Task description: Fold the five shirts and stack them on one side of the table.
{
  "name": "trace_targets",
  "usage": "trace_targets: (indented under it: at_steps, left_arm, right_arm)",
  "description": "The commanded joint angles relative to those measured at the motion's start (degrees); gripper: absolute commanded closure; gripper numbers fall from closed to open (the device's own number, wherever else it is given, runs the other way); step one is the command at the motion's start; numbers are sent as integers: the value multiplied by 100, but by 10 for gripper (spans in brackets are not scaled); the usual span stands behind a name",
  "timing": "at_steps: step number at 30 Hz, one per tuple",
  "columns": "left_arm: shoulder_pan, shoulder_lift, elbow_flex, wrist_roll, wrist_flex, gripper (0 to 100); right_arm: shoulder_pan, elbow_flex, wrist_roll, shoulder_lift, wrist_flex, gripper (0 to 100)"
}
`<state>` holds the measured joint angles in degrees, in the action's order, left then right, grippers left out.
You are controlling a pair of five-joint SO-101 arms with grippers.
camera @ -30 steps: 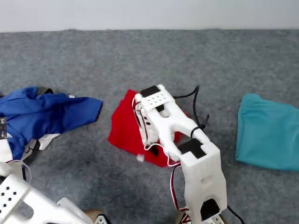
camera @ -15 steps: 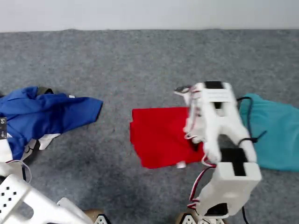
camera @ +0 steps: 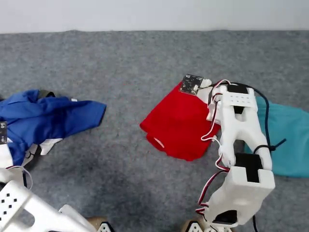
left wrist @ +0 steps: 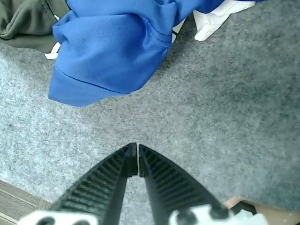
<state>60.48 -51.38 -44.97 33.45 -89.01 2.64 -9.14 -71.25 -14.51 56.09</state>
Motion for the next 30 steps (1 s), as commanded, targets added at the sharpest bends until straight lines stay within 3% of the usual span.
trace_targets:
  at_steps: [1, 4, 8, 14, 17, 20, 24, 30]
  left_arm:
    - [-18, -123, 92, -18, 79, 986]
    - [-26, -123, 92, -18, 79, 986]
    - [-237, -123, 92, -18, 62, 986]
    - [-352, -123, 224, -18, 62, 986]
    - [-343, -123, 286, -18, 79, 986]
    - [-343, -123, 286, -18, 79, 986]
    - [-343, -123, 286, -18, 79, 986]
    - [-352, -123, 286, -18, 79, 986]
  right_arm:
    - [-66, 114, 202, 356, 180, 861]
    - [-171, 149, 1609, 734, 444, 779]
    - [-514, 141, 3385, 1367, 1007, 775]
    - [-1095, 114, 4993, 2176, 2308, 778]
    - [-1332, 114, 5495, 2220, 2905, 843]
    - [-1525, 105, 5820, 2211, 3257, 987]
    - [-1560, -132, 6180, 2211, 3459, 964]
    - [-1552, -1969, 6321, 2220, 1965, 989]
